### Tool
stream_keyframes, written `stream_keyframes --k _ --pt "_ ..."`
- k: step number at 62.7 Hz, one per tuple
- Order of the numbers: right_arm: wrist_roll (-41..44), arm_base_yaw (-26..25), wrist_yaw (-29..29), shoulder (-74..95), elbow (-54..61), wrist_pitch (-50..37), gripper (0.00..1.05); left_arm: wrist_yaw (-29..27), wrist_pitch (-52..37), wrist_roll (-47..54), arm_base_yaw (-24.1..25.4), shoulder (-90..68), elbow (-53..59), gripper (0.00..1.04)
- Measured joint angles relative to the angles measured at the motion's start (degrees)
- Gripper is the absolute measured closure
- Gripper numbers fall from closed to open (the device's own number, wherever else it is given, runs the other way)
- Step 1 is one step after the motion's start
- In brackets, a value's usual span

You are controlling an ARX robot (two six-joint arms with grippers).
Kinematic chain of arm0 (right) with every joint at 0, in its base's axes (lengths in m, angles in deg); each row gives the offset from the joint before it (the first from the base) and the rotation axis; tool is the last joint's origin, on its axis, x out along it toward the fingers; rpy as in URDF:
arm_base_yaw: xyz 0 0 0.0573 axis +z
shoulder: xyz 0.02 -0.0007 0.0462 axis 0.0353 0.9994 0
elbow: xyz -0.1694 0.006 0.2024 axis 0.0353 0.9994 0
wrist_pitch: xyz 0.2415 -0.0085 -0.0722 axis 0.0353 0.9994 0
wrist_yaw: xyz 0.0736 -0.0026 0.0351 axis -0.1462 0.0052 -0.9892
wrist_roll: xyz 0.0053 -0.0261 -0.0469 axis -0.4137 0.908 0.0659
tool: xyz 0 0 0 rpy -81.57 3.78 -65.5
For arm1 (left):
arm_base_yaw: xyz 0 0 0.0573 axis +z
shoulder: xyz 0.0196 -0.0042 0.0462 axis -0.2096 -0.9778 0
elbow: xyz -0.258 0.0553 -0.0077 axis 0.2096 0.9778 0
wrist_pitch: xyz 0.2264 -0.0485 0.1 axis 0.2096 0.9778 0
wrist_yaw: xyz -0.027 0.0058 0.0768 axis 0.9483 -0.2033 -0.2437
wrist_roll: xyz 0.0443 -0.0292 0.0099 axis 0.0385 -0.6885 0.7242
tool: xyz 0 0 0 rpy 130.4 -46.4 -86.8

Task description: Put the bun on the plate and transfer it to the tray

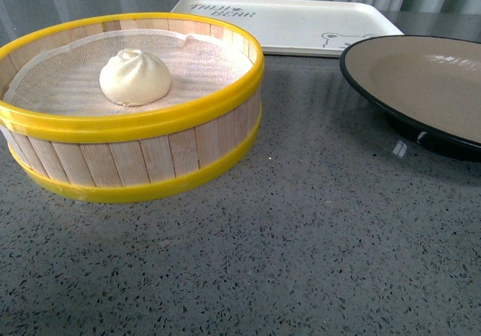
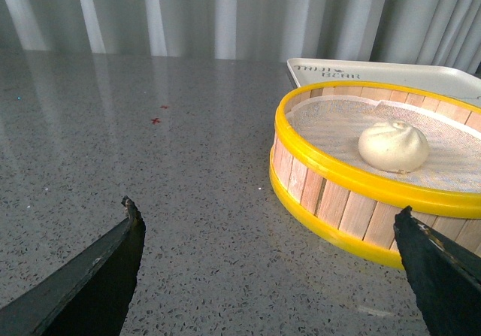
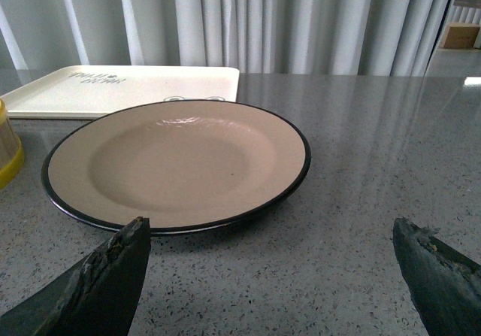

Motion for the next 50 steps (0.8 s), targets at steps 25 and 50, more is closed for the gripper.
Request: stream_keyframes --k 25,50 --pt "0.00 0.00 0.00 0.00 0.00 0.00 0.09 0.00 0.00 0.00 -0.02 0.00 0.00 0.07" --pt "0.02 0.00 0.00 0.00 0.00 0.00 0.09 0.00 0.00 0.00 -0.02 0.00 0.00 0.07"
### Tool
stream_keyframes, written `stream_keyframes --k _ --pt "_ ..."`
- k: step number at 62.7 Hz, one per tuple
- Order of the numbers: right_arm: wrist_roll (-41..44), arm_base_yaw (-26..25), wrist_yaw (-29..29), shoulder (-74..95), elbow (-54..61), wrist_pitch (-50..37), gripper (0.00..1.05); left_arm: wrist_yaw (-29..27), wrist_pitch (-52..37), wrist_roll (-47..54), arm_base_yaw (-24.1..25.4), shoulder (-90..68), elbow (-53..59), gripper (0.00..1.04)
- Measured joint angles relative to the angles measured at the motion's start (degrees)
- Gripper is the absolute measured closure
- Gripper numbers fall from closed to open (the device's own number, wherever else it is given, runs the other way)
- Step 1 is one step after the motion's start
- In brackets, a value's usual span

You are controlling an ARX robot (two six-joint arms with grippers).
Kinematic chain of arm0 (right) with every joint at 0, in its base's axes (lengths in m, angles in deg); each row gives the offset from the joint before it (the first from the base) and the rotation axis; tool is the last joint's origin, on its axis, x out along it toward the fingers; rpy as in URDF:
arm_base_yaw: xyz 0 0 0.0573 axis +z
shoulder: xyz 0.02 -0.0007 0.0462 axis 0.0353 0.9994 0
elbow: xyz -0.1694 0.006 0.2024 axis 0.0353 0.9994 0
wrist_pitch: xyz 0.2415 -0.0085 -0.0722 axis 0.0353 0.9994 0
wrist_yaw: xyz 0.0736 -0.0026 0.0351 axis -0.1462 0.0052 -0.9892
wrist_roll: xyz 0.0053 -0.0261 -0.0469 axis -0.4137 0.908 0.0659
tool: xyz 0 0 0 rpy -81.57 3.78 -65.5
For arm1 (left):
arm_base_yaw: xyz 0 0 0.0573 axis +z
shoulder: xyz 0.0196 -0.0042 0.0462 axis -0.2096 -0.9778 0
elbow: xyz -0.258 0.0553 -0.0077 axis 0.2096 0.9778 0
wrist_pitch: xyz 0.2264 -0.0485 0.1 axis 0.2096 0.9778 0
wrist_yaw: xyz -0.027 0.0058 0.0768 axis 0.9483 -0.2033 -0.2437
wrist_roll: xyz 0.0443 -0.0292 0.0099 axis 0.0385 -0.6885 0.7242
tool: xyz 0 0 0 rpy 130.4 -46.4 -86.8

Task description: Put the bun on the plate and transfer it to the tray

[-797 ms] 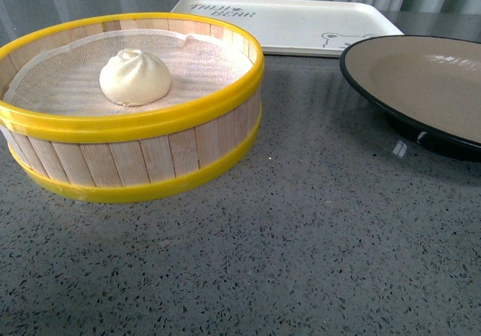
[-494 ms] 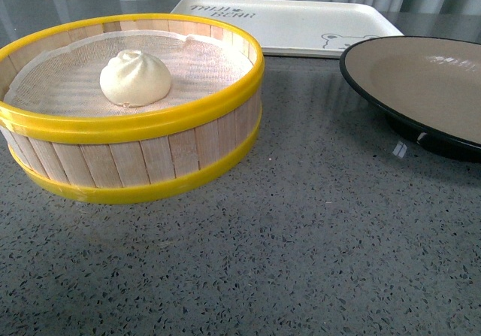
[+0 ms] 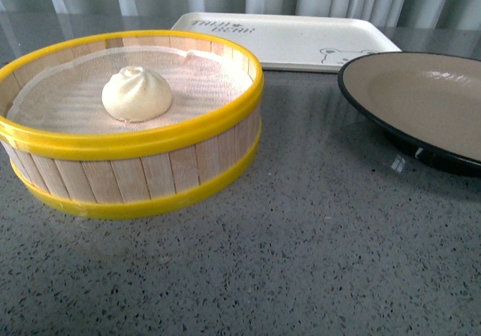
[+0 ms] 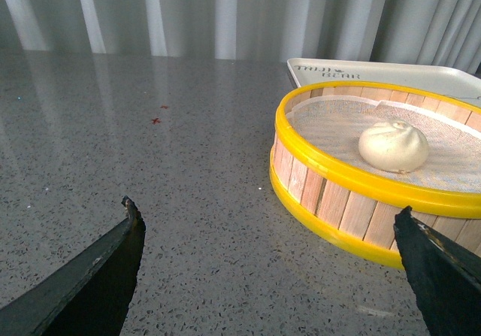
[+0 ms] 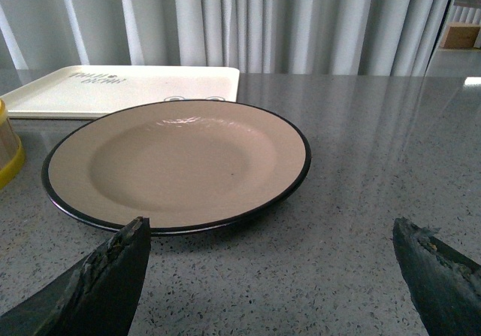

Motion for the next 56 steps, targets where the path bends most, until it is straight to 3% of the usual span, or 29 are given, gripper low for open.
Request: stream_keyframes --k 37,38,40,44,49,56 --pt "-0.02 0.00 0.00 0.00 0.00 0.00 0.09 0.00 0.00 0.00 0.00 0.00 0.00 0.07" --pt "-0.02 0.00 0.00 0.00 0.00 0.00 0.09 -1.57 0.76 -0.57 -0.46 -0.59 -0.26 0.07" --pt "-0.02 0.00 0.00 0.00 0.00 0.00 0.09 -11.98 9.73 -4.07 -3.63 -4.98 -3.34 0.07" --pt "-0.02 0.02 0.00 0.00 0.00 0.00 0.09 -24.85 20.04 -9.18 -5.97 -12.94 -7.30 0.07" --pt "0.00 0.02 -0.02 0.04 0.00 0.00 0.09 -27.69 21.09 -11.74 -5.29 -14.05 -7.72 0.07" --pt "0.00 0.02 0.00 0.00 0.00 0.00 0.09 -27.19 19.98 -12.39 -4.17 -13.46 -9.20 0.07"
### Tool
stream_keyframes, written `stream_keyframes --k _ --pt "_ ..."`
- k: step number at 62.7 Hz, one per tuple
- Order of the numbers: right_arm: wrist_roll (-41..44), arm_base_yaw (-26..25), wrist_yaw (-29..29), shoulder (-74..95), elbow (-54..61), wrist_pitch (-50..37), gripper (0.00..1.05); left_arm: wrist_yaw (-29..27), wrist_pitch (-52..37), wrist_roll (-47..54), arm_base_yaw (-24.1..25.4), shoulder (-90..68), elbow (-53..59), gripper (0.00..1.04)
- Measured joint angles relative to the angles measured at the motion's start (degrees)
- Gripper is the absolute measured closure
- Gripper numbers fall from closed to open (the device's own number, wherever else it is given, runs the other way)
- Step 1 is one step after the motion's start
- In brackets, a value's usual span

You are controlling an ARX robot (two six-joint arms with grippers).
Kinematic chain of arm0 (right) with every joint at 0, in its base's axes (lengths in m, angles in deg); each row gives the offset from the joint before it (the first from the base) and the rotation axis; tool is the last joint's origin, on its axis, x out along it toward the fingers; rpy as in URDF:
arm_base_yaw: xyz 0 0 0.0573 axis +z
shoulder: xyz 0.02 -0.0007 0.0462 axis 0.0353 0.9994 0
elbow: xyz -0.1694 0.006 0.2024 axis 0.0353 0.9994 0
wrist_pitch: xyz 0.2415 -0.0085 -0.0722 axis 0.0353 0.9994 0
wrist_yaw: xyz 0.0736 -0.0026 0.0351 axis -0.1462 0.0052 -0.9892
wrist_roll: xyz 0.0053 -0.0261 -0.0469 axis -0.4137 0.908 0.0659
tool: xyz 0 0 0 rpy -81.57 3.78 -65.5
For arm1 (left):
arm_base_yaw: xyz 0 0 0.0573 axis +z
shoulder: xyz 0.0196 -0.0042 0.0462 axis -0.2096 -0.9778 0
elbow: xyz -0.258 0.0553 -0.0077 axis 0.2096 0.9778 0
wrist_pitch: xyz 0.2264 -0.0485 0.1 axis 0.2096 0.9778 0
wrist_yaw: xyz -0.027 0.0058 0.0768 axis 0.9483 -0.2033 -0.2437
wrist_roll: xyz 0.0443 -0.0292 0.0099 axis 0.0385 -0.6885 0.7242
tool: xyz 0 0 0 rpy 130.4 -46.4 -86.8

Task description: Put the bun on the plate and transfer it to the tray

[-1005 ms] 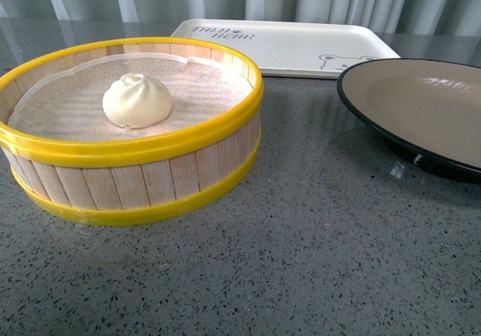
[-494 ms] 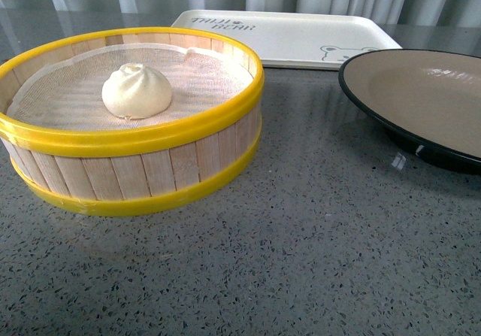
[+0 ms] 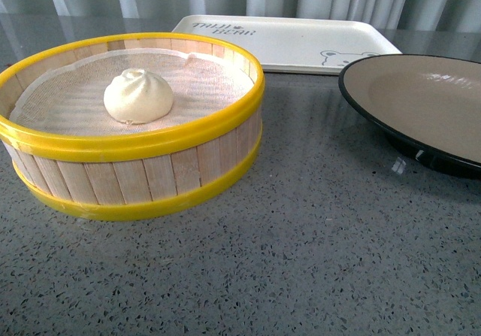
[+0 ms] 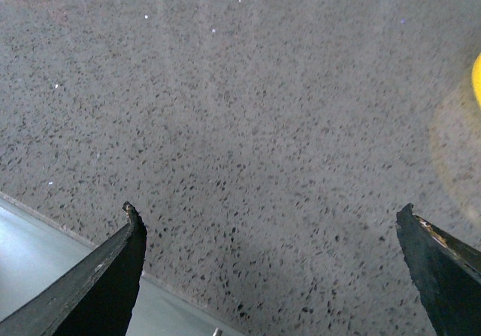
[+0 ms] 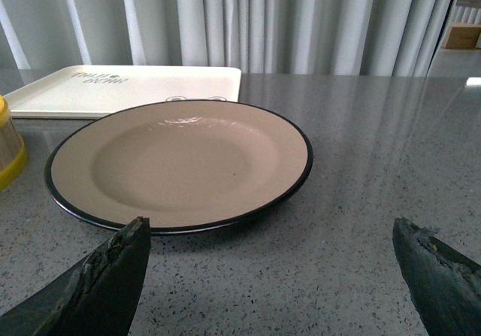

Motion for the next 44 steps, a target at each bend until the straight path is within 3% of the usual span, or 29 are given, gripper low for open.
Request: stream_keyframes --k 12,25,36,44 --pt "0.00 0.00 0.00 0.00 0.00 0.00 0.09 1.79 -5.70 -0.55 0.98 -5.11 -1.68 0.07" --pt "0.00 0.00 0.00 0.00 0.00 0.00 0.09 1.75 -23.17 3.83 -6.64 -29.64 -18.10 0.07" --pt "-0.02 0.00 0.00 0.00 0.00 0.00 0.09 3.13 -25.29 7.50 -12.17 -44.74 -31.28 0.07" --pt "-0.02 0.00 0.00 0.00 0.00 0.00 0.09 5.22 -21.18 7.63 -15.52 -55.36 -40.68 0.07"
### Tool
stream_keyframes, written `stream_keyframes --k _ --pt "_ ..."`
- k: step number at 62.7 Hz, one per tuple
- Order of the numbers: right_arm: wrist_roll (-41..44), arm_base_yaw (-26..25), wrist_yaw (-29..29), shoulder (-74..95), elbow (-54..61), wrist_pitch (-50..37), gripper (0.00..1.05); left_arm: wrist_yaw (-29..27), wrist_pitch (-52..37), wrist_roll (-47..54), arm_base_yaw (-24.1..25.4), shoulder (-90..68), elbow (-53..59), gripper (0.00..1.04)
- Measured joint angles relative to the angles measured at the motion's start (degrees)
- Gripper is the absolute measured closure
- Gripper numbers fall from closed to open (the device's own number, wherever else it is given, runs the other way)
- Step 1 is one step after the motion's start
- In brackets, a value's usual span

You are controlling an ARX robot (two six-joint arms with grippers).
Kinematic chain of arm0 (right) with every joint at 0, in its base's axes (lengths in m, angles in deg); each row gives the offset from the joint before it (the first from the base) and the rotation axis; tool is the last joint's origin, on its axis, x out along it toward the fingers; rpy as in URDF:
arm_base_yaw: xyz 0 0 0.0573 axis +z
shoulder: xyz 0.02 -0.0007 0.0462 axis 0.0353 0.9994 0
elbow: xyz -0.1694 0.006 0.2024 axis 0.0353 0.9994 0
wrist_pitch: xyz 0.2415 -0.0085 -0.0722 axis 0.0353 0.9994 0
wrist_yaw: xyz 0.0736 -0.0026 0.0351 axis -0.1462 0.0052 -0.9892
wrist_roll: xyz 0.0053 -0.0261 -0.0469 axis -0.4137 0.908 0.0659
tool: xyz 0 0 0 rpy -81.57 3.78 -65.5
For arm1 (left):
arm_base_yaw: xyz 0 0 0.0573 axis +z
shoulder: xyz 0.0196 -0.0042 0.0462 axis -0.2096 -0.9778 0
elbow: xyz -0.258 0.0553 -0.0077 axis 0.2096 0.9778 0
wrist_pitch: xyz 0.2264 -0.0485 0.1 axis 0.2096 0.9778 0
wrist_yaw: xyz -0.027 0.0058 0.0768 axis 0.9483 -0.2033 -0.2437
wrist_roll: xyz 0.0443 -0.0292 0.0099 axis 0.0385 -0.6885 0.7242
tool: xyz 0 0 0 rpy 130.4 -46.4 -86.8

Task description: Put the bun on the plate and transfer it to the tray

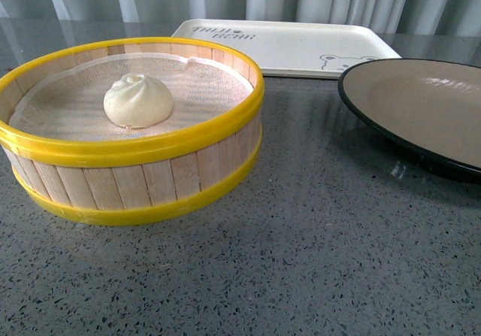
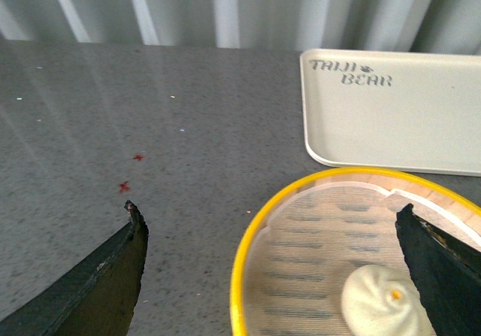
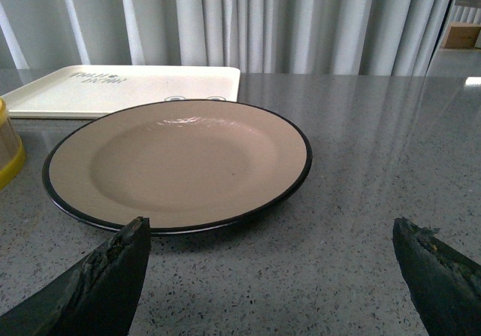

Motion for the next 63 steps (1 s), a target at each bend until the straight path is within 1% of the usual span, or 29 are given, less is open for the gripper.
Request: stream_keyframes --k 4,12,18,27,34,63 --pt "0.00 0.00 0.00 0.00 0.00 0.00 0.09 1.25 2.58 -1.03 -1.31 -4.59 -3.65 0.07" --pt "0.02 0.00 0.00 0.00 0.00 0.00 0.09 1.68 5.38 -1.49 -3.02 -9.62 -7.87 0.07" --pt "0.00 0.00 0.00 0.00 0.00 0.00 0.09 3.04 8.76 -3.50 -3.85 -12.28 -10.40 0.07" --pt "0.02 0.00 0.00 0.00 0.00 0.00 0.09 3.61 11.89 -4.50 -4.66 -15.15 -11.67 0.07" --pt "0.02 0.00 0.00 0.00 0.00 0.00 0.09 4.02 12.94 -4.52 -4.66 -15.93 -11.80 0.07" --pt "0.00 0.00 0.00 0.00 0.00 0.00 0.09 2.03 13.81 -2.58 -5.84 -20.26 -12.02 0.07"
